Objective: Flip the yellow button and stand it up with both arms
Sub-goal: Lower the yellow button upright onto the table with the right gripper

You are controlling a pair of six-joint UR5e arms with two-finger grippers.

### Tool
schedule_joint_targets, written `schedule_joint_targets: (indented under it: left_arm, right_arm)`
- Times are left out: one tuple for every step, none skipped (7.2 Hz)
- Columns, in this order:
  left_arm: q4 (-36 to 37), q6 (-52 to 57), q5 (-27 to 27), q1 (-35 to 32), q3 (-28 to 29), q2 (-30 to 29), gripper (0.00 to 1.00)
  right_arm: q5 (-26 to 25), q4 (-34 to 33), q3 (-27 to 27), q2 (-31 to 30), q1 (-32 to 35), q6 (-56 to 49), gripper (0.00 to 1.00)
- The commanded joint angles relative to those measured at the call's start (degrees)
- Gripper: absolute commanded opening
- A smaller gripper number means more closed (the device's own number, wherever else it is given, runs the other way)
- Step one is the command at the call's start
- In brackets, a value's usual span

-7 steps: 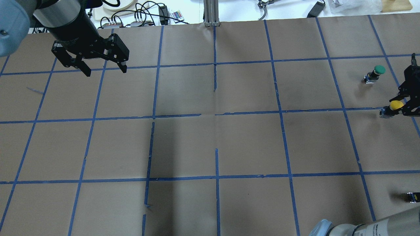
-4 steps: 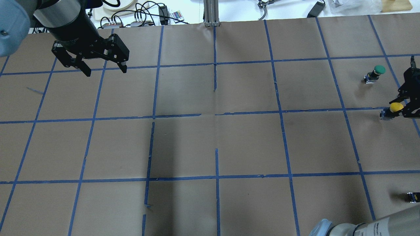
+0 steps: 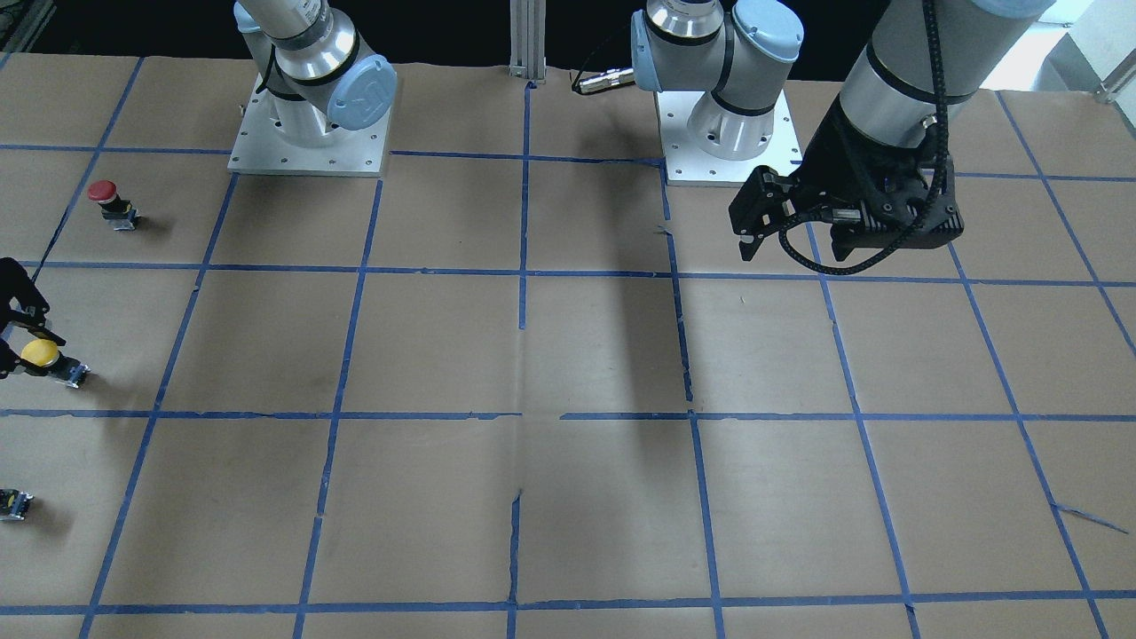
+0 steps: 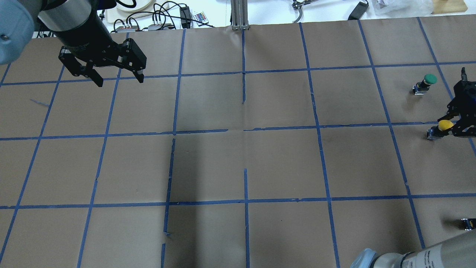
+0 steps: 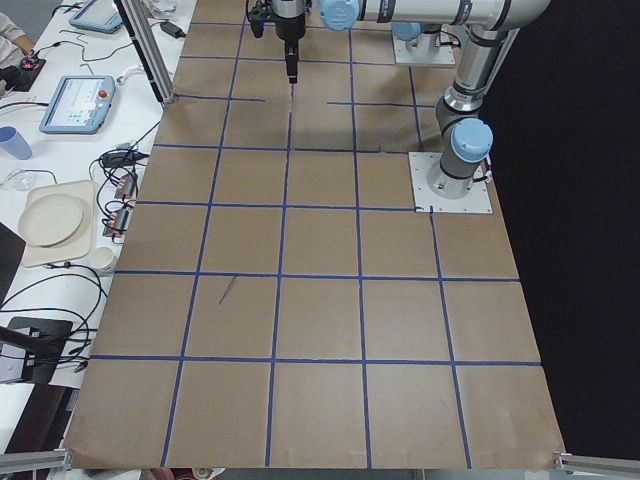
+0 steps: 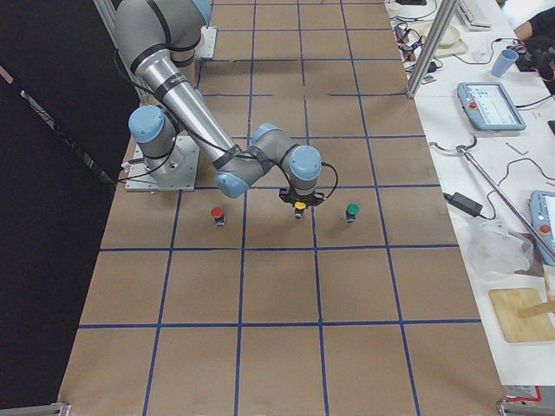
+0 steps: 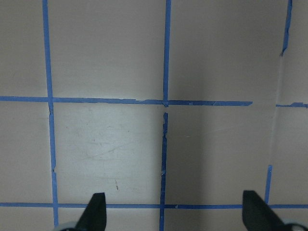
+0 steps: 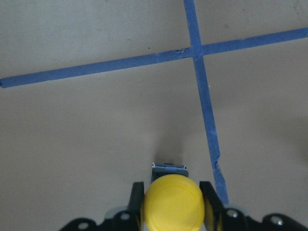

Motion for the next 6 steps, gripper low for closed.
schedule_joint_targets:
  left_arm:
    - [0.00,0.00,0.00,0.00,-0.01,0.00,1.00]
    - [0.00,0.09,0.00,0.00,-0.01,0.00,1.00]
    - [0.00,0.09,0.00,0.00,-0.01,0.09,1.00]
    - [0.00,0.09,0.00,0.00,-0.01,0.09,1.00]
    - [0.00,0.09,0.00,0.00,0.08,0.09,1.00]
    - [0.00,0.09,0.00,0.00,0.08,0.09,1.00]
  right_arm:
    - [0.01,-0.18,-0.10,0.19,0.00,0.17,0.41]
    - [0.53,-0.18,-0.19,0.01,0.00,0.18,0.63]
    - [0.54,-0.18,-0.27,0.01,0.00,0.26,0.88]
    - [0.54,-0.18,-0.36,0.01,0.00,0.35,0.91]
    - [0.54,-0.09,-0.28,-0.08,0.00,0.53,0.95]
    - [0.54,0.17,-0.45,-0.60,0.00,0.79,0.95]
